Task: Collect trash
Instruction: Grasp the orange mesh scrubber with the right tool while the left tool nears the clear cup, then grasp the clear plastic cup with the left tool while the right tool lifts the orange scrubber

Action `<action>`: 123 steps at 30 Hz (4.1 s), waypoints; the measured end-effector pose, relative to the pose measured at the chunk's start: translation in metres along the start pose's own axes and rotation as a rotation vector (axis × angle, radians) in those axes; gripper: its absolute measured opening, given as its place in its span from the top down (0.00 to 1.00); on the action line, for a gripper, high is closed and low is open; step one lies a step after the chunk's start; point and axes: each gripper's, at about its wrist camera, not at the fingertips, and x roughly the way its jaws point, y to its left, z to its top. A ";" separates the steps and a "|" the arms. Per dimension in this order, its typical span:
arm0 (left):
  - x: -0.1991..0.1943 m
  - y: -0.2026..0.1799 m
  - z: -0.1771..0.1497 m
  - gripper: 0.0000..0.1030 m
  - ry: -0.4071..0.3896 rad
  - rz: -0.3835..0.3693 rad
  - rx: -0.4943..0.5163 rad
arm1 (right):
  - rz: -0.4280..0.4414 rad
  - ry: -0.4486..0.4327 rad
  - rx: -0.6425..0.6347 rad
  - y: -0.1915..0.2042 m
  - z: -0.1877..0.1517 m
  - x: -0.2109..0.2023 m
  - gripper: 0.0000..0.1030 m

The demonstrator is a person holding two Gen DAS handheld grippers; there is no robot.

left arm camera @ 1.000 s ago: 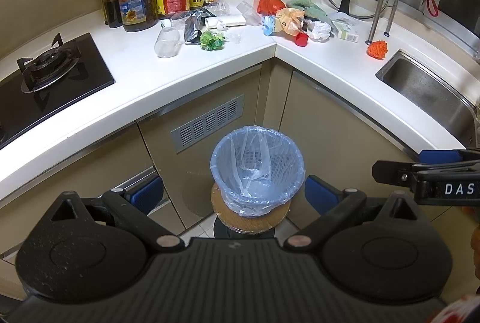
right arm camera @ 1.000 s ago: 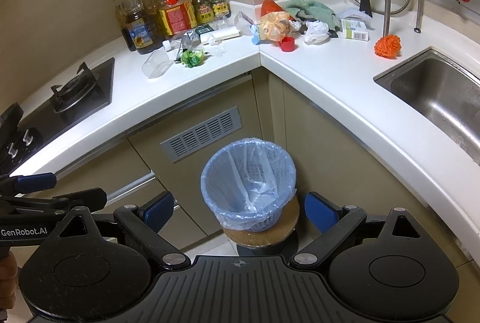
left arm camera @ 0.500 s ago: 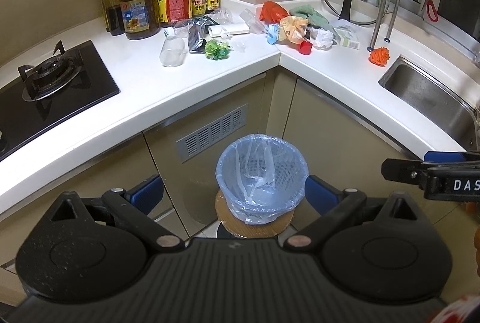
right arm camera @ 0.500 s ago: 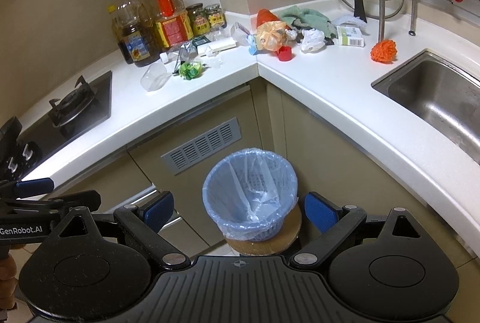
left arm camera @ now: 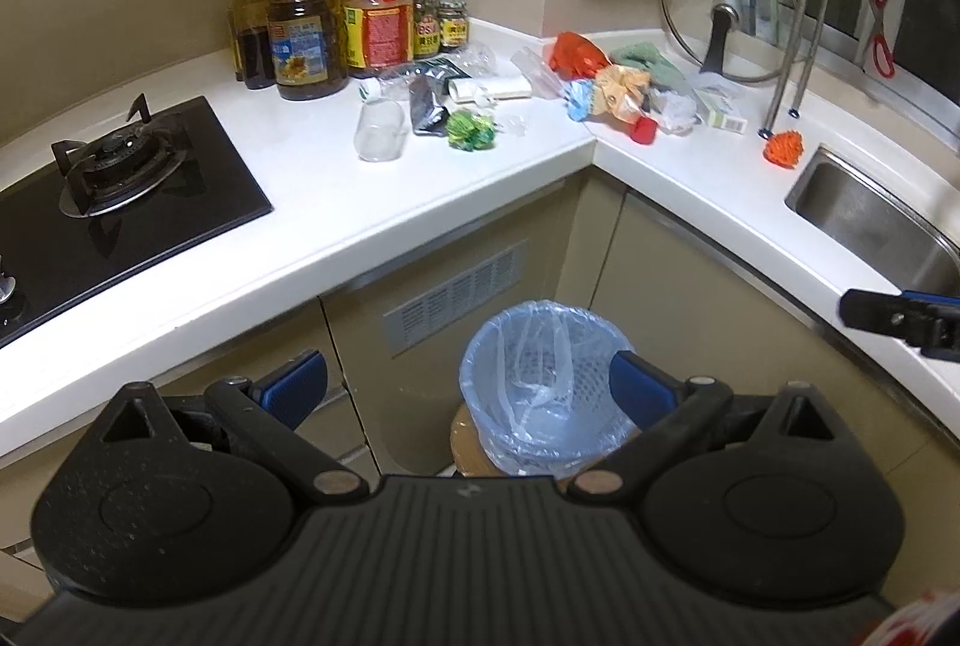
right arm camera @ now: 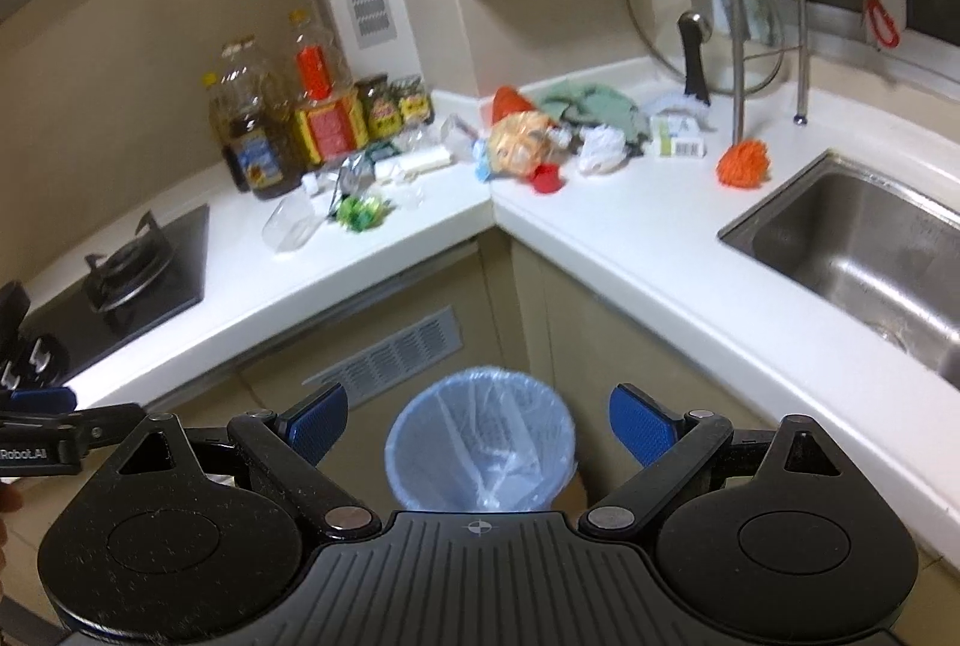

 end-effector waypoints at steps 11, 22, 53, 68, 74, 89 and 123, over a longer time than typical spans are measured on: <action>0.032 0.015 0.025 0.03 -0.033 0.062 -0.061 | -0.048 -0.077 -0.007 -0.045 0.039 0.023 0.09; 0.104 0.008 0.076 0.05 -0.056 0.159 -0.141 | -0.061 -0.126 -0.004 -0.144 0.116 0.100 0.09; 0.234 -0.015 0.141 0.07 -0.029 0.367 -0.222 | -0.083 0.005 -0.001 -0.328 0.198 0.284 0.37; 0.245 0.002 0.161 0.15 -0.065 0.328 -0.169 | -0.004 -0.097 -0.030 -0.295 0.223 0.248 0.62; 0.264 0.019 0.176 0.18 -0.065 0.301 -0.099 | 0.002 -0.118 -0.026 -0.268 0.224 0.234 0.62; 0.319 0.074 0.186 0.33 0.063 0.201 -0.030 | -0.039 -0.106 0.025 -0.203 0.206 0.221 0.62; 0.266 0.088 0.170 0.56 -0.019 0.001 0.027 | 0.136 -0.046 0.013 -0.078 0.158 0.213 0.62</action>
